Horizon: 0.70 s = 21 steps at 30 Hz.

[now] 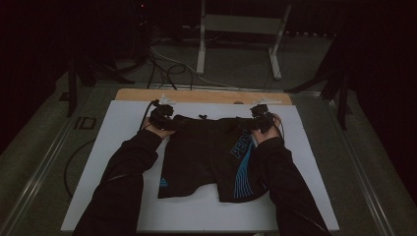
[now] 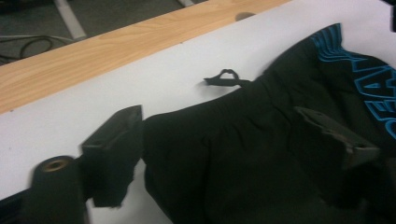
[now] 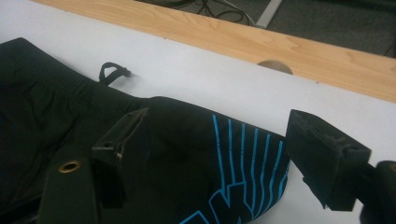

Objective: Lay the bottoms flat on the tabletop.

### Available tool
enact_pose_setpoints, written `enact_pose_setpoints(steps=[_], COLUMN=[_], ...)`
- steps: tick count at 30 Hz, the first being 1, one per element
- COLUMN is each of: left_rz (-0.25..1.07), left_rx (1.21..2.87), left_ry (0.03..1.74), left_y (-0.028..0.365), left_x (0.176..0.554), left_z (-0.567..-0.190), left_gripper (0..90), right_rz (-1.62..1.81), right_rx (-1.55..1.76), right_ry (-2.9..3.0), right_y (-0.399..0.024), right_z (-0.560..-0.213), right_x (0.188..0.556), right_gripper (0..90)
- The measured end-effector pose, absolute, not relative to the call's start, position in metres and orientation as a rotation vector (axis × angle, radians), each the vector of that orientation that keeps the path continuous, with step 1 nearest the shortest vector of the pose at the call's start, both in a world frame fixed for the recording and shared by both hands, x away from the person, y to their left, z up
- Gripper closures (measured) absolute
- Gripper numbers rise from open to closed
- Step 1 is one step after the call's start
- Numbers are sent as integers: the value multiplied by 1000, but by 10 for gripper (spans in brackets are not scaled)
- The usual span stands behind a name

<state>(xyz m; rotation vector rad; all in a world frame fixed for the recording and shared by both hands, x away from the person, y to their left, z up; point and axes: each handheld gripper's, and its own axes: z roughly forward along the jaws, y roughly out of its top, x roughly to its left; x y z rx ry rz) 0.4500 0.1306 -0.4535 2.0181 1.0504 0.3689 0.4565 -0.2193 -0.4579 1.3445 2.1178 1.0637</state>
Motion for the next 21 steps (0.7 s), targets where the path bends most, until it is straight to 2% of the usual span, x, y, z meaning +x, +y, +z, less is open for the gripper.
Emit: enact_pose_setpoints(steps=[3, 6, 9, 21], left_rz=[315, 279, 257, 225], left_rx=[1988, 1989, 2013, 2032], left_ry=[1036, 1014, 984, 880], left_y=[135, 136, 137, 138], left_x=[448, 445, 438, 405], left_z=[-452, -451, -451, -444], left_gripper=[140, 73, 34, 21], right_rz=[1097, 1111, 1140, 1134], right_rx=[1325, 1325, 1305, 1266], right_ry=[2132, 2165, 2166, 2184], right_y=[-219, -220, -221, -222], right_z=[-457, -458, -457, -451], right_x=[453, 451, 445, 422], right_gripper=[236, 147, 146, 140])
